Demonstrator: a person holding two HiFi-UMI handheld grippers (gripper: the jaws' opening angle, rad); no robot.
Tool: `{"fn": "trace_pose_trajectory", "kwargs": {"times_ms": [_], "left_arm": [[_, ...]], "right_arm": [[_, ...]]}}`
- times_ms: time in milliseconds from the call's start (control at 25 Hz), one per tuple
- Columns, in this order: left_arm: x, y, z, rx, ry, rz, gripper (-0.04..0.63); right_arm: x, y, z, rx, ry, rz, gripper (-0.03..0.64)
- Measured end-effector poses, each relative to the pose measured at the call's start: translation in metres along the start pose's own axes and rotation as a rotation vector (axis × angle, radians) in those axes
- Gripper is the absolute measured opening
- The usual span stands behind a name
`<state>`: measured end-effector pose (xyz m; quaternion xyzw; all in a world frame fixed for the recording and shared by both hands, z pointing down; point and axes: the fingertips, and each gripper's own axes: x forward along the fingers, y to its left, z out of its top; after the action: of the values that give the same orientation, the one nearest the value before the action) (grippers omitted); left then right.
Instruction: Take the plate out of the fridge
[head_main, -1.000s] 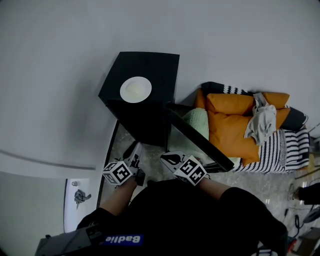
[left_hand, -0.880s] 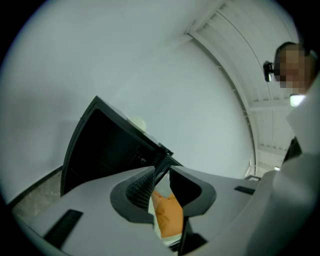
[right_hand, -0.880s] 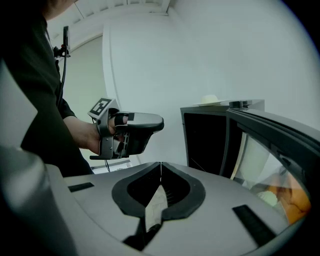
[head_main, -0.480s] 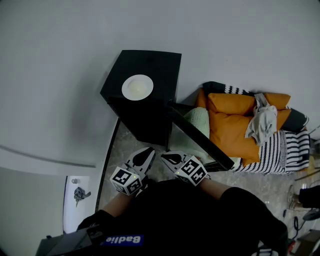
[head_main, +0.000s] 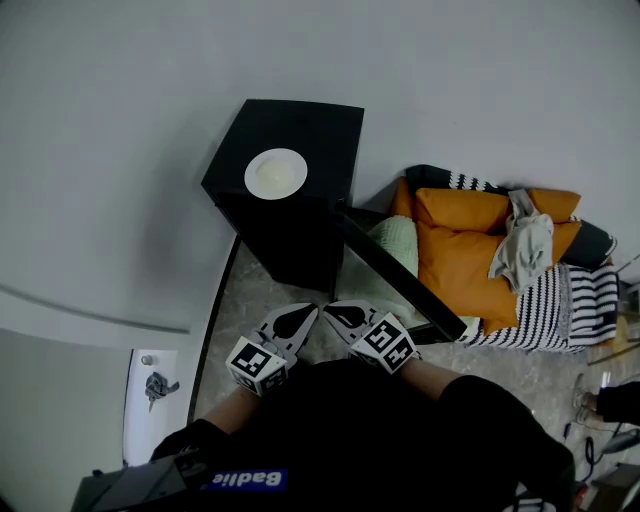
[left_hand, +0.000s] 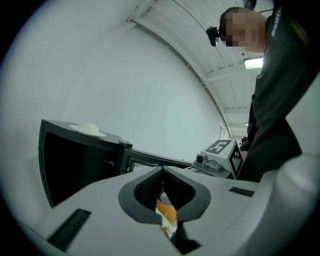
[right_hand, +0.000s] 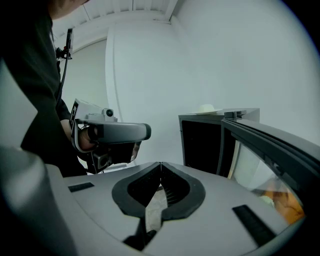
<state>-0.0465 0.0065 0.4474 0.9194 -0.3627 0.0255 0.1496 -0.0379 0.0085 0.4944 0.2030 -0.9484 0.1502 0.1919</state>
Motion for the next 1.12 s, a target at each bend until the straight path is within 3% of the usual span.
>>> {"fn": "trace_pose_trajectory", "kwargs": {"times_ms": [240,1120], "left_arm": [[-0.001,-0.012,0.003,0.052,0.011,-0.021,0.008],[-0.005,-0.01,0.003,0.056,0.019,-0.027,0.008]], "right_arm": [[-0.001,0.004,0.009,-0.011,-0.04,0.011,0.011],[0.004,0.008,0.016,-0.026,-0.044,0.032,0.011]]}}
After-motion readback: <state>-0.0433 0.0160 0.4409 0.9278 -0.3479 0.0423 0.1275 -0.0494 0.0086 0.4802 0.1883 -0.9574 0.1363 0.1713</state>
